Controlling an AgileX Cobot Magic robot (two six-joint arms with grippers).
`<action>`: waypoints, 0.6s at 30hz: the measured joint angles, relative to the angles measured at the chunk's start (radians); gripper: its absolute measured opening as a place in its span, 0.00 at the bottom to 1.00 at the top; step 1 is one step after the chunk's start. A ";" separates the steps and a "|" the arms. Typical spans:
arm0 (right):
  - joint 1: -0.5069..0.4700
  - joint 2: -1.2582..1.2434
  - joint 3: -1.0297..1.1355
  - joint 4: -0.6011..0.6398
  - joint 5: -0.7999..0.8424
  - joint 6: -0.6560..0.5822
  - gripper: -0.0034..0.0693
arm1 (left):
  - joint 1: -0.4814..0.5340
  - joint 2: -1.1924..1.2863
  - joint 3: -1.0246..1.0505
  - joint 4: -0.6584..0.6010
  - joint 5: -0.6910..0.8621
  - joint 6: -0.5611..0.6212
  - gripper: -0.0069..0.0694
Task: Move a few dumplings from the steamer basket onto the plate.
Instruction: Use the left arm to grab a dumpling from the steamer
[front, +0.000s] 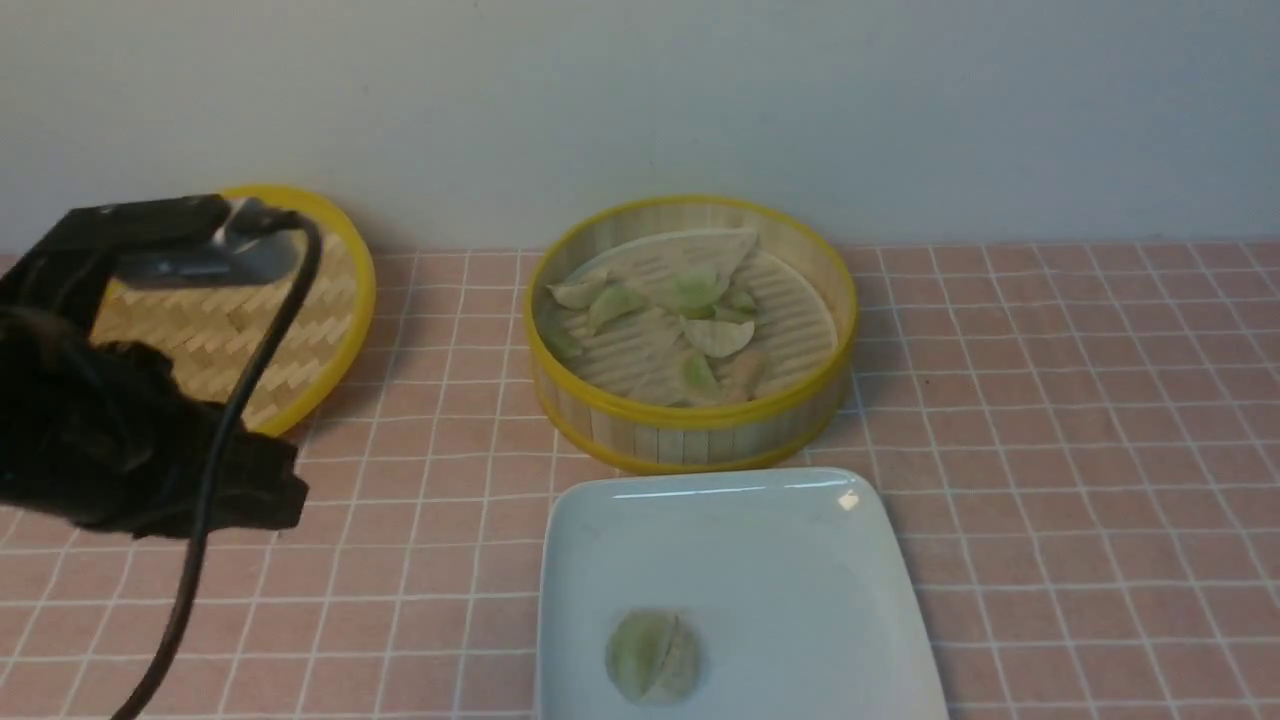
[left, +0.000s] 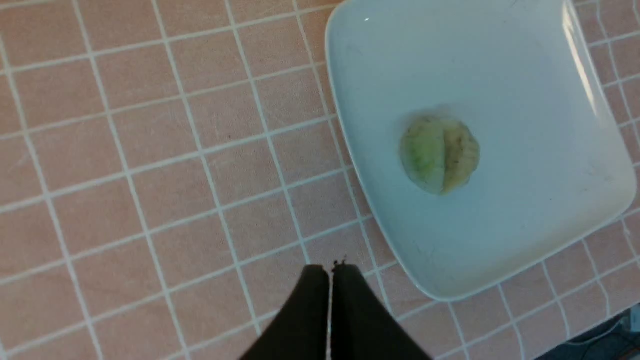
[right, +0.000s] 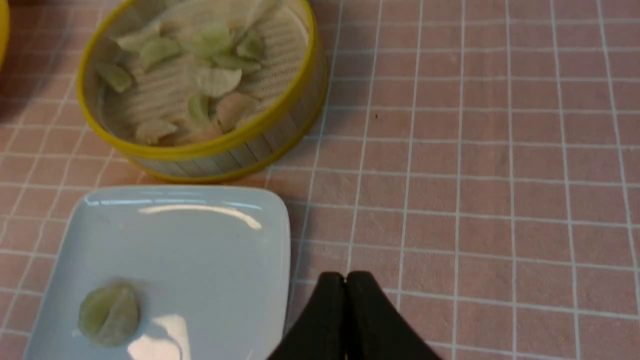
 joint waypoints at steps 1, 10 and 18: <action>0.000 0.025 -0.010 0.001 0.016 -0.008 0.03 | -0.032 0.033 -0.031 0.010 0.000 -0.001 0.08; 0.000 0.077 -0.013 0.003 0.059 -0.020 0.03 | -0.329 0.410 -0.484 0.229 0.010 -0.192 0.08; 0.000 0.077 -0.013 0.003 0.072 -0.024 0.03 | -0.426 0.807 -0.898 0.355 0.085 -0.300 0.15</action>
